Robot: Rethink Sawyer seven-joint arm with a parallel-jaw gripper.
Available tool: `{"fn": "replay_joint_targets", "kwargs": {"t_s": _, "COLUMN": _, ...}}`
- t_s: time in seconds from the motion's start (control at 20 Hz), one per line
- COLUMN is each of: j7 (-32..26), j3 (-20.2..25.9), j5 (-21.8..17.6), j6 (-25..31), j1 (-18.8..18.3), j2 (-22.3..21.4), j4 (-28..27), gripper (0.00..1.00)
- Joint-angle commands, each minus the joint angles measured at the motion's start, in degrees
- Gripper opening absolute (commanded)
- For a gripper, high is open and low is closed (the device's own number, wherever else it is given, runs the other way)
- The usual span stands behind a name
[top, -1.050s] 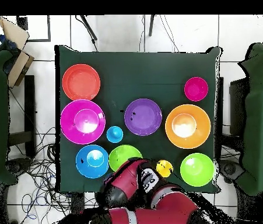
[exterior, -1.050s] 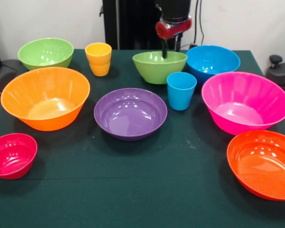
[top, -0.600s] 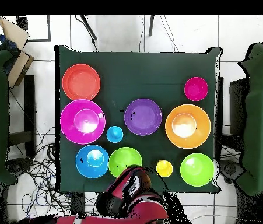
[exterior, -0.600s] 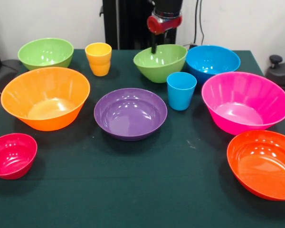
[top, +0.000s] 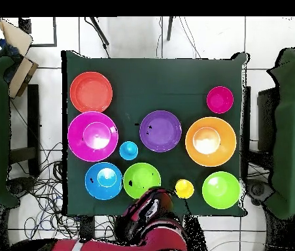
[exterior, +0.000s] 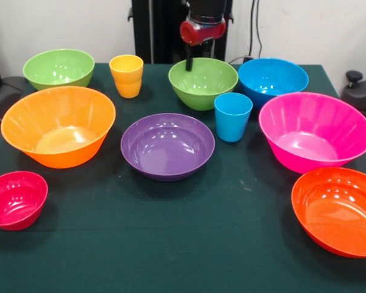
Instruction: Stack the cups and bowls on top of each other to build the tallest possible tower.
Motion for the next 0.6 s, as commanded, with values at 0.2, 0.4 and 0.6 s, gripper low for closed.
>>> {"fn": "replay_joint_targets", "kwargs": {"t_s": 0.2, "j7": 3.18, "j3": 12.83, "j5": 2.48, "j6": 2.0, "j1": -6.02, "j2": 3.78, "j4": -6.67, "gripper": 1.0}}
{"fn": "replay_joint_targets", "kwargs": {"t_s": 0.4, "j7": 4.4, "j3": 12.92, "j5": 4.62, "j6": 3.15, "j1": -6.52, "j2": 2.37, "j4": -4.37, "gripper": 1.0}}
{"fn": "replay_joint_targets", "kwargs": {"t_s": 0.6, "j7": 8.69, "j3": 10.61, "j5": 9.03, "j6": 1.19, "j1": -6.27, "j2": 2.11, "j4": -1.96, "gripper": 1.0}}
